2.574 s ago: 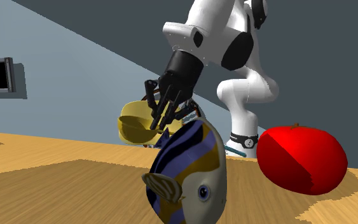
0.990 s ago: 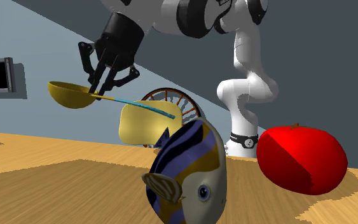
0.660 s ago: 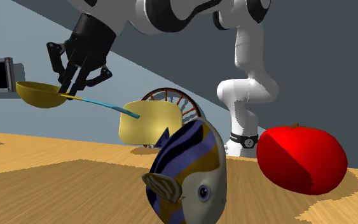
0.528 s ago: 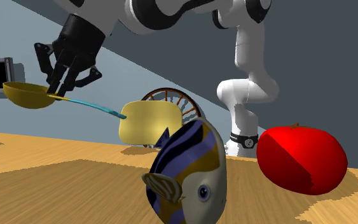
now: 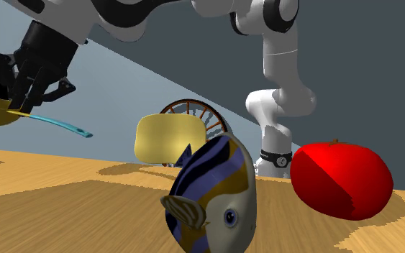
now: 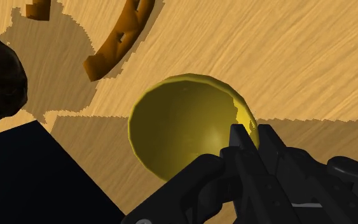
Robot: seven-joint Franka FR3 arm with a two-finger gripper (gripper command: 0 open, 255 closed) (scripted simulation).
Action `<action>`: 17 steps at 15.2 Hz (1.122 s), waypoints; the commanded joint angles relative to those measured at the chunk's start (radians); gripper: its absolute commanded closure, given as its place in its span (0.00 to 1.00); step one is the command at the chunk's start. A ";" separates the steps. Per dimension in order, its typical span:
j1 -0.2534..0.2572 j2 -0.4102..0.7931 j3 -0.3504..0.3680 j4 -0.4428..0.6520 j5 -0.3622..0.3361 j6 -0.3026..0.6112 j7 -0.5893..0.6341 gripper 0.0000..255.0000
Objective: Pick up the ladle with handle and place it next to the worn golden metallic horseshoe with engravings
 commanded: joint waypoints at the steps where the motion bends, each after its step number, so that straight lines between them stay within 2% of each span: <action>1: -0.011 0.016 0.009 0.002 0.015 0.013 -0.010 1.00; 17: -0.051 0.107 0.072 -0.087 0.096 0.185 -0.056 1.00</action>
